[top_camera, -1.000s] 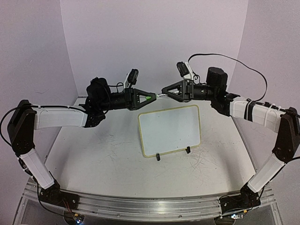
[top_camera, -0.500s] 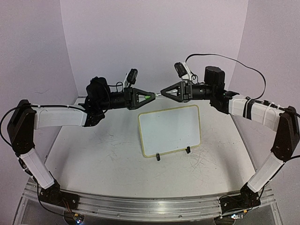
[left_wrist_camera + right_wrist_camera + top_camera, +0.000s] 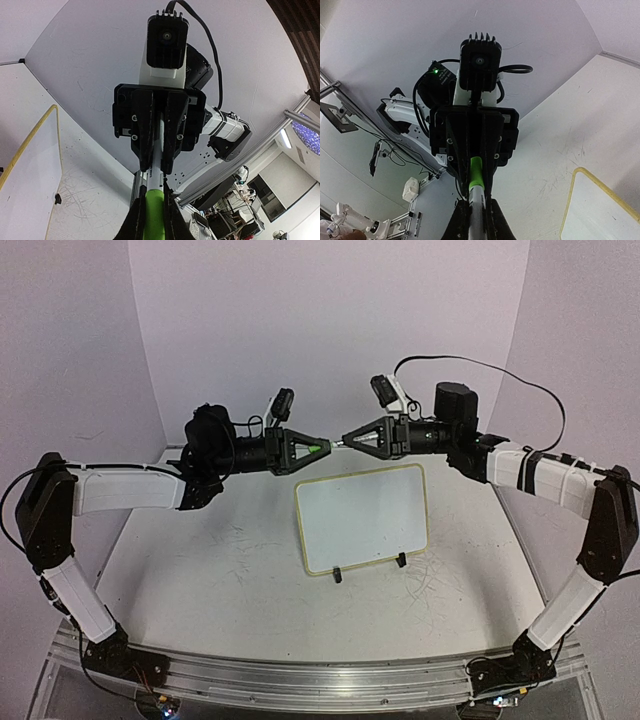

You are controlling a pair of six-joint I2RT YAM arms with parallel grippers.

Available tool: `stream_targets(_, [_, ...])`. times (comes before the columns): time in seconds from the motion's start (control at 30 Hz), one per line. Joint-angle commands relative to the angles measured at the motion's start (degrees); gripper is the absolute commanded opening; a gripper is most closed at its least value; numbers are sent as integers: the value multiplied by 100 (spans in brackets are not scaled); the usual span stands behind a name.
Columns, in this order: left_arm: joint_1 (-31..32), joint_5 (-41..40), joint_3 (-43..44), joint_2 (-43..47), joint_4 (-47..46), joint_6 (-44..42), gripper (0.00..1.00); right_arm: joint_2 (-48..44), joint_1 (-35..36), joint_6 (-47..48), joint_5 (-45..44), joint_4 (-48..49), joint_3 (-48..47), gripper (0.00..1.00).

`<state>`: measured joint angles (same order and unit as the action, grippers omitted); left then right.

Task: Write a sentence on the whiteboard
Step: Open the pen cap from the whiteboard marker, then put down the pen cap at the corner of the board.

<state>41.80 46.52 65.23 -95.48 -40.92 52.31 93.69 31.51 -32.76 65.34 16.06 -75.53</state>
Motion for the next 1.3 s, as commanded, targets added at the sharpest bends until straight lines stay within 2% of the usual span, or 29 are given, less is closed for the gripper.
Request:
stream_targets(0.0, [59,121,289,10,-136,-136,0,83,128,135,292,-4,-189,0])
stream_targets(0.17, [-221,263,146,138,-66,-153,0,-255,-38,223,267,2,91,0])
stream_targets(0.33, [-892,490,-348,599,17,-173,0,-822,-475,381,321,4,633,0])
stream_targets(0.57, [-1602,703,-1105,1361,586,-505,0,-2158,-1447,594,-71,13,1682,0])
stream_targets(0.63, [-1730,388,-1210,1590,1353,-956,0,-2504,-1493,832,-579,-123,1789,0])
stream_targets(0.73, [-1782,-565,-1231,1826,2701,-1642,0,-2921,-1498,1408,-1735,-772,1814,0])
stream_targets(0.9, [-1774,-1999,-1309,1710,4269,-1971,0,-3723,-1499,1708,-3980,-1067,2170,0])
stream_targets(0.97, [-1763,-2337,-1455,1593,4565,-2001,0,-3968,-1496,1795,-4462,-1027,2332,0])
stream_targets(1.1, [-1389,-2899,-1808,1283,4458,-1981,0,-4135,-1498,1883,-4725,-943,2440,0])
stream_targets(1.27, [-615,-4286,-1850,686,4201,-2138,0,-4112,-1494,1926,-4319,-868,2401,0])
